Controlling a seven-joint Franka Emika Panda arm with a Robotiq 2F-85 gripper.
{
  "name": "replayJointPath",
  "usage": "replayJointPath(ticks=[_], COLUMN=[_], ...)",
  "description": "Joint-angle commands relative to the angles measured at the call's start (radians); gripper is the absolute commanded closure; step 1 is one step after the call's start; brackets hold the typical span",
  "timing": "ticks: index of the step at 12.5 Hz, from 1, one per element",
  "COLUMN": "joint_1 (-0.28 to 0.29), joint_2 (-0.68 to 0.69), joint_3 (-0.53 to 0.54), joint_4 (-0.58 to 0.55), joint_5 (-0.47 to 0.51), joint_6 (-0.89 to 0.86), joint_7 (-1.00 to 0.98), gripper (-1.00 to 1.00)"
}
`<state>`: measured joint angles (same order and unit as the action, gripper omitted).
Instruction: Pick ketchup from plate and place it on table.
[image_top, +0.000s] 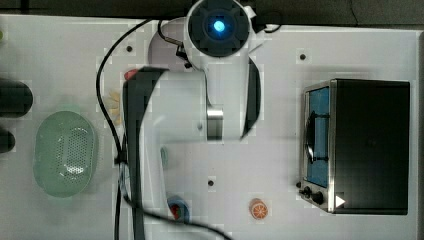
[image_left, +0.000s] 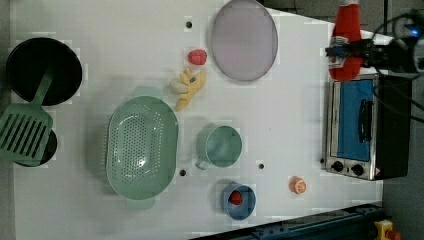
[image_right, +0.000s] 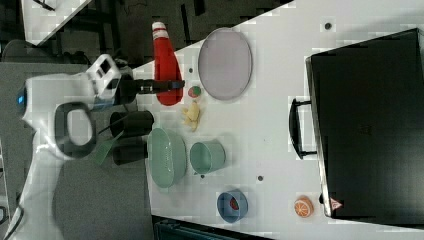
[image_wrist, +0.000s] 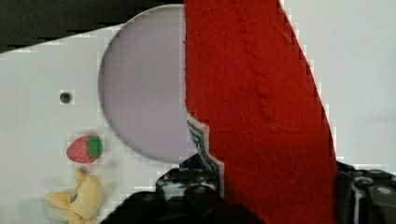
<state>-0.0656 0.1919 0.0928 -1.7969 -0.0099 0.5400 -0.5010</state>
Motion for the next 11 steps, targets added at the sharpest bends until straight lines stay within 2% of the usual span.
replayJointPath(ticks=[1,4,6,11], joint_1=[-0.029,-0.034,-0.036,-0.035], joint_2=[-0.080,-0.175,-0.193,-0.102], joint_3=[-0.022,-0.047,-0.057,-0.057], joint_4=[-0.145,-0.328,-0.424,-0.610], joint_5=[0.002,0.002,0.005,0.006], joint_6=[-0.045,-0.021,0.035,0.373], joint_7=[0.077,0.077,0.077,0.079], gripper=[-0.27,-0.26,-0.27,-0.27])
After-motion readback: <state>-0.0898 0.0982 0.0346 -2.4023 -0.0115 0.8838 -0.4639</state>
